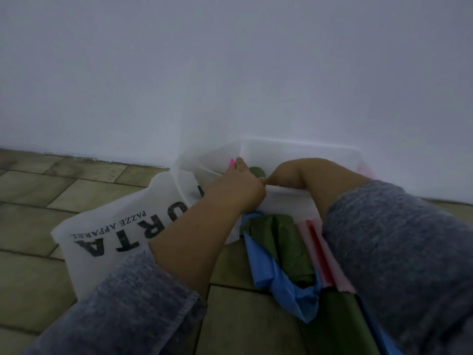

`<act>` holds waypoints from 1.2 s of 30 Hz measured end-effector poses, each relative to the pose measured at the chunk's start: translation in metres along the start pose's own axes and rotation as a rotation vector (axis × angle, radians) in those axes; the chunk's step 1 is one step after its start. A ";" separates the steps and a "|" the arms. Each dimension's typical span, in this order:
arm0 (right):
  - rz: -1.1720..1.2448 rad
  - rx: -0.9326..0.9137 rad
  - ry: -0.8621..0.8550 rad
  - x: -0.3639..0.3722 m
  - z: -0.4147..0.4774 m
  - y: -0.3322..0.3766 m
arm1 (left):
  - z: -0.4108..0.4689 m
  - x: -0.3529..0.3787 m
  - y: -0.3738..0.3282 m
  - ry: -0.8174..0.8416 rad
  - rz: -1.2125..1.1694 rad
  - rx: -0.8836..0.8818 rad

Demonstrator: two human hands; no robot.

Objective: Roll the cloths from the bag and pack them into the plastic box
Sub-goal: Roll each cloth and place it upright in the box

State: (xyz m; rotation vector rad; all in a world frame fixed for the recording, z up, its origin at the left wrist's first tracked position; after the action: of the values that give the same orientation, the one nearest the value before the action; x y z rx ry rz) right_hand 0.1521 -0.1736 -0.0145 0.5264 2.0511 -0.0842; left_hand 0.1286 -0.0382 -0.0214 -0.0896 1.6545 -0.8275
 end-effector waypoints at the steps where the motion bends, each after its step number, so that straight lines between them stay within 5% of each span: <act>1: 0.030 -0.003 -0.031 0.000 -0.005 0.000 | 0.000 0.000 0.000 -0.007 -0.014 -0.005; 10: 0.265 -0.171 -0.755 -0.006 -0.104 -0.033 | -0.086 -0.006 -0.003 -0.362 0.017 0.201; 16: -0.230 0.153 -0.319 0.087 -0.178 -0.095 | -0.185 0.064 0.012 0.324 0.385 0.073; 19: -0.269 0.296 -0.312 0.123 -0.197 -0.105 | -0.202 0.079 0.023 0.261 0.411 0.114; 25: -0.167 0.331 -0.443 0.157 -0.211 -0.097 | -0.201 0.079 0.025 0.248 0.429 0.134; 31: -0.148 0.327 -0.380 0.168 -0.216 -0.095 | -0.210 0.073 0.020 0.221 0.412 0.136; 36: 0.212 0.294 -0.237 0.179 -0.227 -0.093 | -0.232 0.071 -0.002 0.065 -0.136 0.013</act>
State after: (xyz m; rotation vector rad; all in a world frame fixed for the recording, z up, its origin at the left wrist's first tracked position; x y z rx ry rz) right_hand -0.1457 -0.1365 -0.0620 0.8708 1.7504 -0.3099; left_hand -0.0974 0.0336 -0.0735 -0.1688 1.7180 -0.9526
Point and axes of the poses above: each hand's wrist, its own z-axis towards the middle knuckle, its own x-axis out of the palm, y = z × x, the point moved 2 cm from there along z, towards the middle knuckle, and after that the axes turned 13 degrees about x, right-handed, at the moved point
